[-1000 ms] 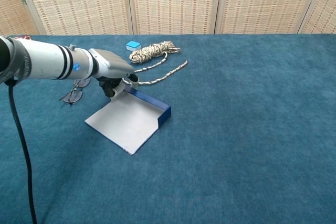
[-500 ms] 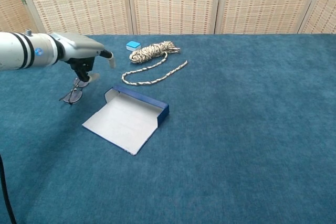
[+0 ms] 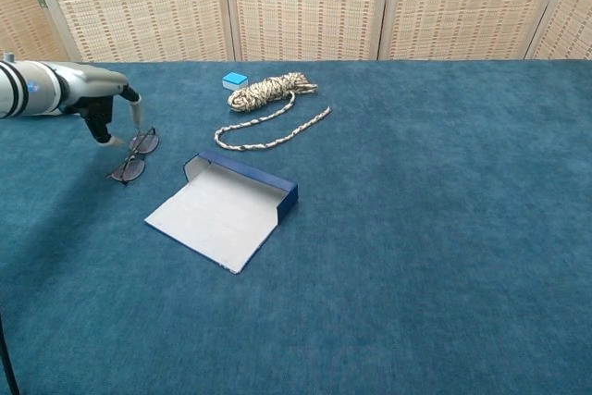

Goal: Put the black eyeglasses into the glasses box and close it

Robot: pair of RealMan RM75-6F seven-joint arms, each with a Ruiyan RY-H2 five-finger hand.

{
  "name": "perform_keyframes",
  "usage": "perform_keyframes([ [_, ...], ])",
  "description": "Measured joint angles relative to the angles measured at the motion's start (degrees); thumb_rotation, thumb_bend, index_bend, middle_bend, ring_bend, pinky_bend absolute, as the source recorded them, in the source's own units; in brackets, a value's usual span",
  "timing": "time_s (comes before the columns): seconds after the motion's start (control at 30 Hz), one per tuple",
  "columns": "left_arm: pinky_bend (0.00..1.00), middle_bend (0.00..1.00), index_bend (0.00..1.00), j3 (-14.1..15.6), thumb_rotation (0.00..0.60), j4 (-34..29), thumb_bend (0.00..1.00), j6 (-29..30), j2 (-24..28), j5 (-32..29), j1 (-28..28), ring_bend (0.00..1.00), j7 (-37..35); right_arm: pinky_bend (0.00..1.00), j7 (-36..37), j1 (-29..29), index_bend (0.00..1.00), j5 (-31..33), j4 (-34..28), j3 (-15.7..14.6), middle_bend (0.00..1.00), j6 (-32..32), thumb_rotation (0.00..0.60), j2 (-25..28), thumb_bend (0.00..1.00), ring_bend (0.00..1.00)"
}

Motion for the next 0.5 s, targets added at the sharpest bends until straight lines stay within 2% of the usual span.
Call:
perform_keyframes([
  [0.07,0.84,1.0,0.34,0.1,0.58,0.2,0.36,-0.5,0.0,-2.4,-0.1,0.97,1.6,0.23,0.2,0.0,0.1,0.1,0.1,0.0,0.35,-0.1,0.6,-0.1,0.33,0.27],
  [0.17,0.84,1.0,0.33,0.3,0.515,0.3,0.36,-0.9,0.1,-5.7,-0.5,0.97,3.6,0.24,0.3,0.0,0.1,0.1,0.3,0.0,0.35,-0.2,0.6,-0.1,0.33,0.27],
  [0.2,0.84,1.0,0.33,0.3,0.47,0.3,0.36,-1.0,0.2,-6.7,-0.7,0.97,4.2,0.24,0.4,0.0,0.1,0.1,0.3,0.0,0.35,-0.2,0.6,-0.1,0.33,0.27],
  [0.33,0.84,1.0,0.34,0.7,0.355,0.2,0.36,-1.1,0.4,-11.5,-1.6,0.97,7.2,0.24,0.5,0.0,0.1,0.1,0.5,0.0,0.35,0.0,0.6,-0.1,0.33,0.27],
  [0.43,0.84,1.0,0.34,0.9,0.298,-0.1,0.36,-1.3,0.5,-15.9,-2.6,0.97,9.2,0.24,0.6,-0.2,0.1,0.2,0.6,0.0,0.35,0.1,0.6,-0.1,0.33,0.27],
  [0.5,0.84,1.0,0.34,0.7,0.286,-0.4,0.36,-1.2,0.7,-18.7,-3.3,0.97,10.3,0.24,0.7,-0.2,0.1,0.3,0.7,0.0,0.35,0.1,0.6,-0.1,0.33,0.27],
])
